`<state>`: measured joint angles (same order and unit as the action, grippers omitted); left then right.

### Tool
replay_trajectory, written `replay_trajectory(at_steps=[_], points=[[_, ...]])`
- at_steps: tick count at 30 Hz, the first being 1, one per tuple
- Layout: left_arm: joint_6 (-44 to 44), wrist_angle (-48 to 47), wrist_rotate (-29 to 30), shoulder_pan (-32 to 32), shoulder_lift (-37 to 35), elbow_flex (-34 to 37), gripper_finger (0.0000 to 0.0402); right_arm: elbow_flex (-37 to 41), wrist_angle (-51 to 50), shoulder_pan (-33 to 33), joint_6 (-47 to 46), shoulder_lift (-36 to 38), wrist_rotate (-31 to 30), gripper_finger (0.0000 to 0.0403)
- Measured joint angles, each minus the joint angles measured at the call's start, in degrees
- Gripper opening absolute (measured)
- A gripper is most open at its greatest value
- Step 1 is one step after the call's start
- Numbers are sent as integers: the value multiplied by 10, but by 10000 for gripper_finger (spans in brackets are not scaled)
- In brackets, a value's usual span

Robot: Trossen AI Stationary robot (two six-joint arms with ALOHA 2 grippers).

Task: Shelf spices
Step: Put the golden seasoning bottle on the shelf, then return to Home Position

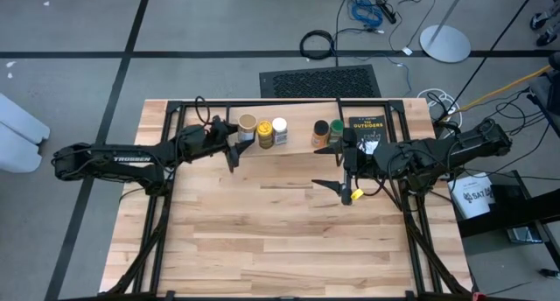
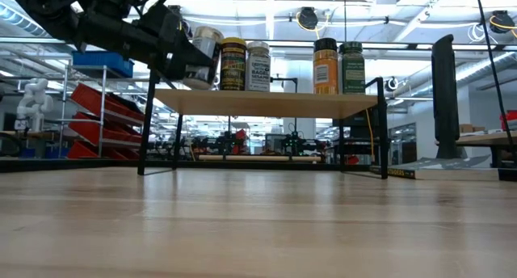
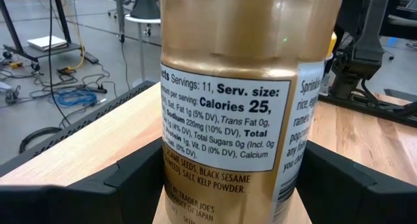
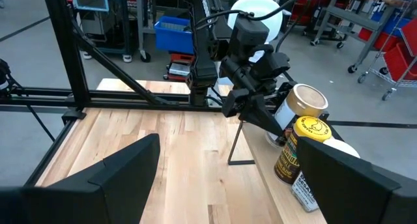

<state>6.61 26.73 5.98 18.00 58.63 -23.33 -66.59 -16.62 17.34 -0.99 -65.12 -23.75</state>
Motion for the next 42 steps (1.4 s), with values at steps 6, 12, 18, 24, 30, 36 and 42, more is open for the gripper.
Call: replay_trajectory(at_steps=[6, 12, 18, 24, 30, 36, 42], points=[[-10, -2, 0, 0, 0, 0, 302, 0, 0, 0, 0, 0, 0, 348], [-11, -5, -4, 0, 0, 0, 302, 0, 0, 0, 0, 0, 0, 348], [-2, -14, -11, 0, -1, -1, 338, 0, 0, 0, 0, 0, 0, 348], [-1, -14, -9, 0, -1, -1, 369, 0, 0, 0, 0, 0, 0, 348], [2, -9, -8, 0, -7, -2, 370, 0, 0, 0, 0, 0, 0, 348], [-10, -5, -7, 0, -34, -19, 370, 0, 0, 0, 0, 0, 0, 348], [-14, -5, -6, 0, -70, -29, 370, 0, -2, 0, 0, 0, 0, 348]])
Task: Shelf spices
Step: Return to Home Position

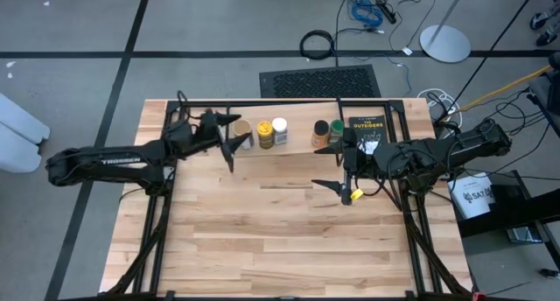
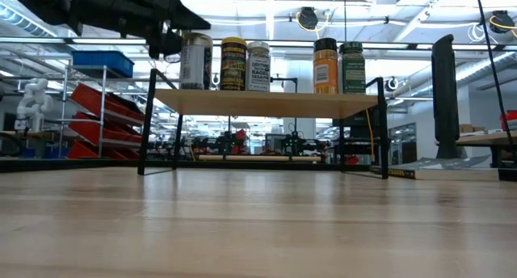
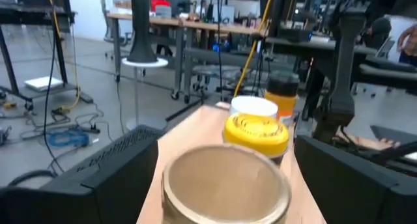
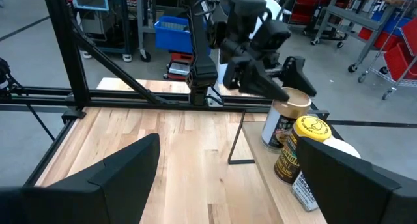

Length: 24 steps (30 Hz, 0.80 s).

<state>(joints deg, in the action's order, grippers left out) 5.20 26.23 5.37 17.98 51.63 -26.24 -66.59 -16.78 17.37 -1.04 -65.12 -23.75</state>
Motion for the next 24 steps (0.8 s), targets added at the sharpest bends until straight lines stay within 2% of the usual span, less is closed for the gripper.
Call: replay_trajectory(at_steps=[9, 15, 18, 24], points=[[-12, -37, 15, 0, -93, 0, 370, 0, -5, 0, 1, 1, 0, 343], [-3, -54, -14, 0, -179, -1, 365, 0, -41, 0, 0, 19, -3, 318], [5, -96, -36, 0, -221, -1, 343, 0, -59, 0, -4, 32, -3, 301], [25, -163, -76, 0, -288, -1, 268, 0, -76, 0, -14, 55, -5, 259]])
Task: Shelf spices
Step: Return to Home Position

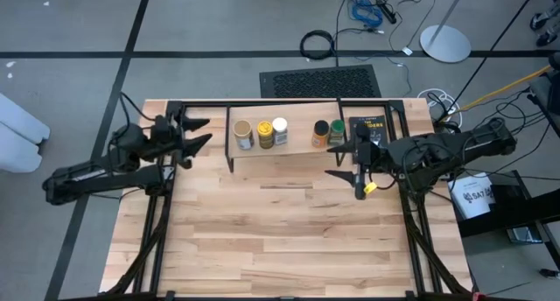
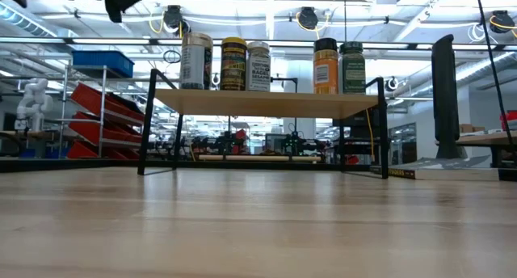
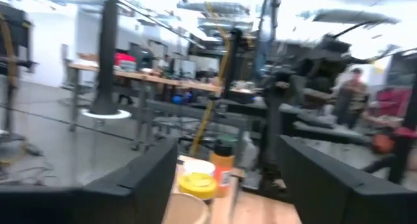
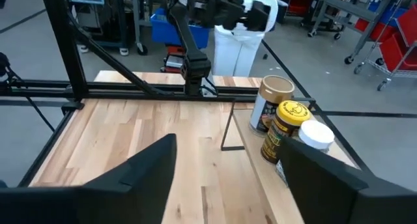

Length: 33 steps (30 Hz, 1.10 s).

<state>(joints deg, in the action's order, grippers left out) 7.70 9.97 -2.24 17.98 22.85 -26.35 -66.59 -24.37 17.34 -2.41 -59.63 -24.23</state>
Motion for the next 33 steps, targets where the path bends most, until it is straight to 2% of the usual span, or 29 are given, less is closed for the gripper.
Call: replay_trajectory(at_steps=[4, 11, 20, 27, 33], points=[[38, -10, -46, 0, -26, 0, 209, 0, -26, 0, -13, 6, 0, 216], [55, -20, -84, 0, -53, 0, 108, 0, -110, 0, -23, 17, 2, 128], [37, -82, -169, 0, -88, 0, 14, 0, -201, 0, -58, 54, 3, 7], [40, -176, -187, 0, -133, 0, 8, 14, -209, 0, -71, 97, 4, 1], [54, -206, -205, 0, -201, 0, 8, 96, -151, 0, -72, 155, 31, 1]])
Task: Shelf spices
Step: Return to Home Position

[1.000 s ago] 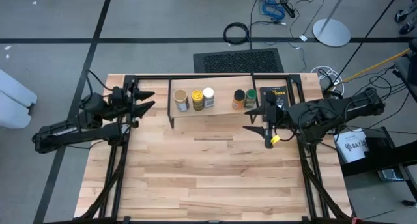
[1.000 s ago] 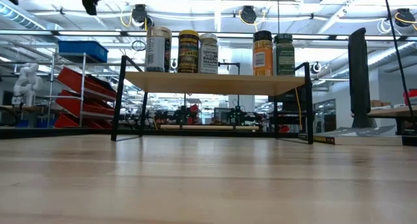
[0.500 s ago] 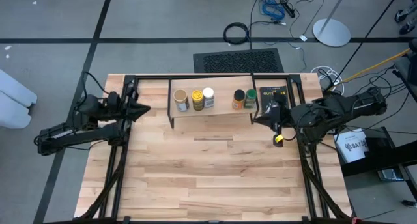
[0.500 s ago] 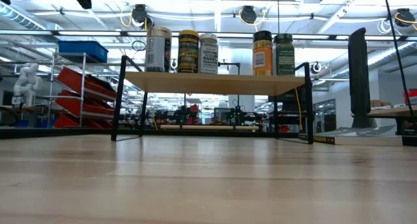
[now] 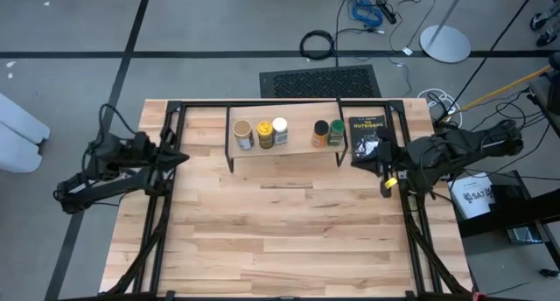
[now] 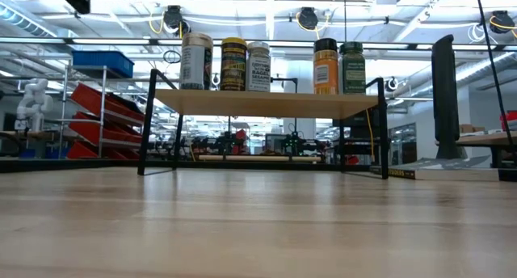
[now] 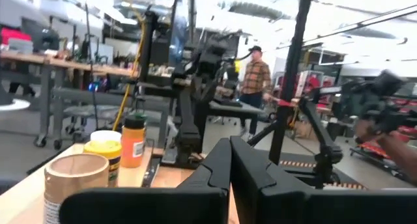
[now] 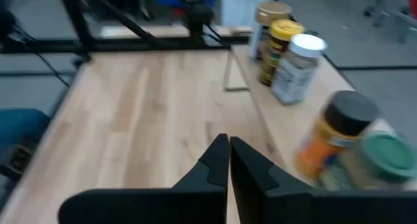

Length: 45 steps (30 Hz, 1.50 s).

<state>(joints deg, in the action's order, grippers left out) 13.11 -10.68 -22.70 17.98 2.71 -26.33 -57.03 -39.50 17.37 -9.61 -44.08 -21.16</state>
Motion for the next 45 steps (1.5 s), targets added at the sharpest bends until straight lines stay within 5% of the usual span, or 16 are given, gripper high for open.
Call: replay_trajectory(at_steps=[11, 23, 39, 45], points=[[-27, -64, -13, 0, -26, 30, 8, 247, 236, 0, 6, 112, 76, 0], [8, 4, -8, 0, -26, 98, 8, 446, 488, 0, 22, 164, 96, 0], [-1, 48, -6, -15, -26, 159, 3, 509, 564, 0, -2, 164, 77, 0], [-1, 41, 60, -50, -26, 159, 2, 509, 553, 0, -2, 164, 62, 0]])
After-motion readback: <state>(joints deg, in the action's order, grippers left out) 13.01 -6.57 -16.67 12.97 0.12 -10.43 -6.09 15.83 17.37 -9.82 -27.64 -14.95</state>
